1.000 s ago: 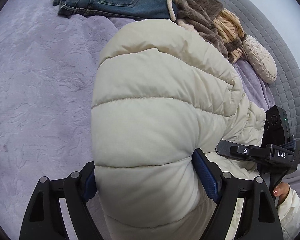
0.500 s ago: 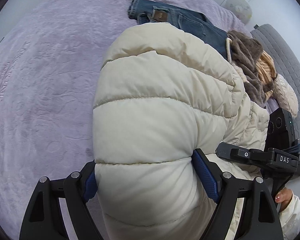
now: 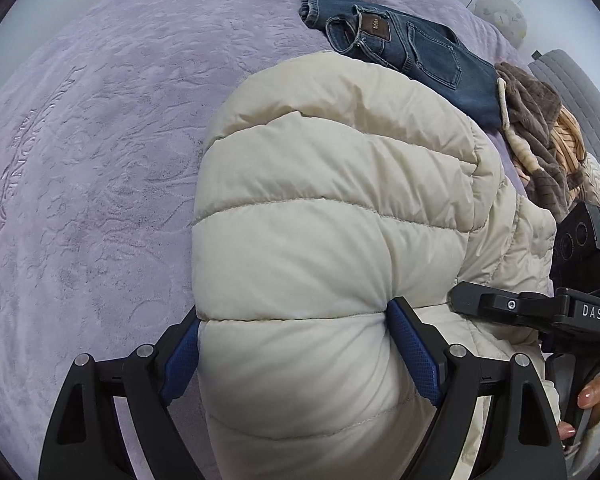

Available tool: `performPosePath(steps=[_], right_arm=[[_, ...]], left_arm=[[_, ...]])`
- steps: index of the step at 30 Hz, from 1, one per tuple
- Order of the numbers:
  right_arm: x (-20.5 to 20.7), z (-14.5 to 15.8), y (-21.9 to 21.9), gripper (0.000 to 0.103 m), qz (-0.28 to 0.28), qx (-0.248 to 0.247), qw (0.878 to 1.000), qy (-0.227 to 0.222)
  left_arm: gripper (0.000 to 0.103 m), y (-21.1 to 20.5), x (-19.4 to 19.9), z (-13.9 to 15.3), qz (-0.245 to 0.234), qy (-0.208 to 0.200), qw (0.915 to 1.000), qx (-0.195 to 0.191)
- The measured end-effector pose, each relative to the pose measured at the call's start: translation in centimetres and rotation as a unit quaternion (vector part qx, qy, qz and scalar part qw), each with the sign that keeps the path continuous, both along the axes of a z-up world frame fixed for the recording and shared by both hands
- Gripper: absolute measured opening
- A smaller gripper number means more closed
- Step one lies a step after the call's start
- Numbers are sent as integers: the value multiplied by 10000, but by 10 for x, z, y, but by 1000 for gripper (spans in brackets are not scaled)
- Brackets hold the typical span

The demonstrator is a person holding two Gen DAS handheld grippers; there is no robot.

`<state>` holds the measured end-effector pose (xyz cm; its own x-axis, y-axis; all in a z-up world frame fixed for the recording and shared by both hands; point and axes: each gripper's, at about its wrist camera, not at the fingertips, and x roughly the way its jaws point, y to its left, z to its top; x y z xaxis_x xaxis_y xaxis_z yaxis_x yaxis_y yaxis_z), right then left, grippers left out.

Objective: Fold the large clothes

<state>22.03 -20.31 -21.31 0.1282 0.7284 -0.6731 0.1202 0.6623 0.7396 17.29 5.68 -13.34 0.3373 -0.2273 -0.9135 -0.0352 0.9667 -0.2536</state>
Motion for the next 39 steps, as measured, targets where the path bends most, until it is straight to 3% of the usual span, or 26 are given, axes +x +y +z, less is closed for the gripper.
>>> performPosePath(steps=[4,9,13,18,21,24,30,39], right_arm=[[-13,25,-4,65,-100,-418,9991,-44],[-36,67,-14,63,-275,-1137,9918,-511],[-33,109,-36,26,-460,-1478,9835,-937],[-32,137,-42,24,-390,-1582,9761,-1438],[-14,124,-19,24,-257,-1659,9755,-1418],[8,101,-2,24,-146,-1903,9733,-1275],[18,58,-9,24,-291,-1864,9792,-742],[16,54,-12,24,-319,-1906,9790,-657]], left_arm=[[88,3,1,1,19,27,10000,-58],[88,6,-1,8,84,67,9999,30],[88,10,-15,33,231,-199,9992,273],[88,7,-43,66,3,-598,9980,185],[88,-6,-59,66,-242,-568,9980,125],[88,-25,-73,52,-428,-429,9975,359],[88,-46,-84,39,-661,-581,9937,696],[88,-46,-81,39,-606,-523,9945,682]])
